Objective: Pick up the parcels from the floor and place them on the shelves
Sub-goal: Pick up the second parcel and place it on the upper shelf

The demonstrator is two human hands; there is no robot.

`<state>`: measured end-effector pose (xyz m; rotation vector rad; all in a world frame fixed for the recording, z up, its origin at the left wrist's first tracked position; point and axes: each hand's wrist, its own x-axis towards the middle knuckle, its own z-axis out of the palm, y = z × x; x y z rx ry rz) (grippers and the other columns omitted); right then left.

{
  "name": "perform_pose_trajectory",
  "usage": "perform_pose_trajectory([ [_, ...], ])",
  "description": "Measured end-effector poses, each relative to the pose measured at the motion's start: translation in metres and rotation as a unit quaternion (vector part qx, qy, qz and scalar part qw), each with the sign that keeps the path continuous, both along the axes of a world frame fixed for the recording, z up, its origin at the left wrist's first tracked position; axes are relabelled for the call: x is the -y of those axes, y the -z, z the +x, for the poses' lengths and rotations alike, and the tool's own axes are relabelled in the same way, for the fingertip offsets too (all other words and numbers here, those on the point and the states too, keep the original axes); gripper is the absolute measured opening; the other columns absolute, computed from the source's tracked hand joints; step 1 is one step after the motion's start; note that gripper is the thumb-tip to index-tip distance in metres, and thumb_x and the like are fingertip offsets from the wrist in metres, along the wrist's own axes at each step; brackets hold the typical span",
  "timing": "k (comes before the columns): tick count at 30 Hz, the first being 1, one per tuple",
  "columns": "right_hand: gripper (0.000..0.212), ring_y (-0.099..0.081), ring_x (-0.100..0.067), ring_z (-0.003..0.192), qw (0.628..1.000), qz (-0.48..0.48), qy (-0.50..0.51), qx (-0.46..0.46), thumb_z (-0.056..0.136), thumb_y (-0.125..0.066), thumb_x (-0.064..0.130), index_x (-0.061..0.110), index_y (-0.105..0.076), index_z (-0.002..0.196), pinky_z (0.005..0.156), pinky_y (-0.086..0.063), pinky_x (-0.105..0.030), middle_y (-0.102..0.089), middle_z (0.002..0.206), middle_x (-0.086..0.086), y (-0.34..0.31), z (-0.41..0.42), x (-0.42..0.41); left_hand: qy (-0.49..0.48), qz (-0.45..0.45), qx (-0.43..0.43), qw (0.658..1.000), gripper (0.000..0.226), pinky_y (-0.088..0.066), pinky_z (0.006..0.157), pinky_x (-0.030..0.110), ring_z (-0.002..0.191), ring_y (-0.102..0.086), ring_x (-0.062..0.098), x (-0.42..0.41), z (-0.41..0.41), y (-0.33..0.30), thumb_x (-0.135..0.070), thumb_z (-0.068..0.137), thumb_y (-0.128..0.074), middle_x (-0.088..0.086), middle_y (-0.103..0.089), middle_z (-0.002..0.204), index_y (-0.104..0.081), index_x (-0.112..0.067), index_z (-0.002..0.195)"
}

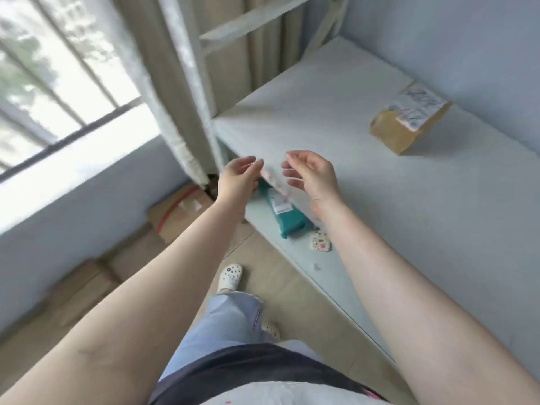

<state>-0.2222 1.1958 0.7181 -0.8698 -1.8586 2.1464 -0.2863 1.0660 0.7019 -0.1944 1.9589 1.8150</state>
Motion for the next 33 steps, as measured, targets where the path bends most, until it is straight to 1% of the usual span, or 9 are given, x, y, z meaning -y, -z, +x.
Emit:
perform_pose_trajectory([
  [2, 0.001, -0.063, -0.009, 0.069, 0.996, -0.02, -0.084, 0.016, 0.091, -0.064, 0.018, 0.017, -0.065, 0.09, 0.062, -0.051, -0.017, -0.069, 0.081, -0.002, 0.002, -0.006, 0.039, -0.056, 0.002, 0.019, 0.998, 0.031, -0.057, 0.075, 0.016, 0.085, -0.065, 0.011, 0.052, 0.013, 0.003, -0.021, 0.095, -0.065, 0.006, -0.068, 0.102, -0.064, -0.006, 0.122],
  [4, 0.005, -0.062, -0.008, 0.068, 0.987, -0.026, -0.157, 0.036, 0.091, -0.064, 0.018, 0.018, -0.064, 0.086, 0.059, -0.049, -0.015, -0.069, 0.078, 0.0, 0.01, -0.01, 0.08, -0.11, 0.023, 0.044, 0.993, 0.025, -0.056, 0.082, 0.024, 0.091, -0.064, 0.015, 0.102, 0.029, 0.009, -0.021, 0.096, -0.064, 0.008, -0.068, 0.105, -0.064, -0.009, 0.118],
  [7, 0.009, -0.062, -0.006, 0.066, 0.964, -0.012, -0.257, 0.071, 0.092, -0.063, 0.017, 0.018, -0.064, 0.083, 0.056, -0.048, -0.012, -0.068, 0.078, -0.001, 0.023, -0.008, 0.145, -0.193, 0.039, 0.076, 0.978, 0.017, -0.053, 0.084, 0.024, 0.096, -0.065, 0.015, 0.176, 0.06, 0.017, -0.025, 0.097, -0.062, 0.003, -0.07, 0.103, -0.064, -0.016, 0.112],
  [13, 0.005, -0.062, -0.007, 0.067, 0.893, 0.001, -0.436, 0.113, 0.089, -0.066, 0.017, 0.017, -0.064, 0.085, 0.064, -0.048, -0.019, -0.069, 0.08, -0.001, 0.052, 0.028, 0.278, -0.363, 0.078, 0.118, 0.921, 0.012, -0.053, 0.084, 0.021, 0.091, -0.066, 0.01, 0.303, 0.155, 0.033, -0.024, 0.098, -0.062, -0.001, -0.069, 0.099, -0.064, -0.017, 0.107],
  [16, 0.004, -0.061, -0.008, 0.067, 0.852, 0.021, -0.508, 0.123, 0.089, -0.067, 0.018, 0.017, -0.064, 0.086, 0.062, -0.047, -0.019, -0.068, 0.08, -0.001, 0.059, 0.064, 0.346, -0.431, 0.08, 0.117, 0.891, 0.017, -0.052, 0.08, 0.02, 0.09, -0.065, 0.009, 0.361, 0.212, 0.041, -0.023, 0.098, -0.061, -0.003, -0.068, 0.096, -0.062, -0.015, 0.114],
  [20, 0.006, -0.059, -0.009, 0.066, 0.808, 0.025, -0.572, 0.14, 0.089, -0.067, 0.016, 0.018, -0.063, 0.084, 0.06, -0.046, -0.017, -0.067, 0.079, -0.003, 0.067, 0.122, 0.426, -0.504, 0.083, 0.122, 0.851, 0.017, -0.051, 0.077, 0.019, 0.089, -0.065, 0.008, 0.431, 0.291, 0.052, -0.021, 0.099, -0.059, -0.001, -0.068, 0.098, -0.061, -0.013, 0.114],
  [25, 0.007, -0.057, -0.01, 0.066, 0.779, 0.044, -0.602, 0.168, 0.089, -0.067, 0.016, 0.018, -0.063, 0.084, 0.063, -0.047, -0.021, -0.064, 0.082, -0.003, 0.077, 0.202, 0.517, -0.566, 0.095, 0.135, 0.807, 0.014, -0.05, 0.074, 0.017, 0.085, -0.064, 0.007, 0.513, 0.394, 0.064, -0.021, 0.098, -0.06, -0.003, -0.066, 0.093, -0.06, -0.014, 0.111],
  [29, 0.014, -0.057, -0.012, 0.071, 0.751, 0.07, -0.627, 0.194, 0.087, -0.07, 0.02, 0.012, -0.064, 0.097, 0.068, -0.05, -0.025, -0.062, 0.089, -0.005, 0.084, 0.258, 0.584, -0.594, 0.093, 0.153, 0.784, 0.005, -0.05, 0.075, 0.019, 0.084, -0.063, 0.007, 0.571, 0.463, 0.072, -0.023, 0.096, -0.064, -0.004, -0.066, 0.092, -0.062, -0.019, 0.098],
  [33, 0.008, -0.058, -0.013, 0.072, 0.719, 0.084, -0.66, 0.201, 0.086, -0.071, 0.02, 0.016, -0.064, 0.088, 0.073, -0.053, -0.027, -0.062, 0.093, -0.007, 0.088, 0.297, 0.643, -0.63, 0.09, 0.164, 0.754, 0.005, -0.049, 0.076, 0.019, 0.082, -0.061, 0.006, 0.617, 0.508, 0.079, -0.021, 0.097, -0.063, -0.003, -0.066, 0.091, -0.062, -0.017, 0.099],
])
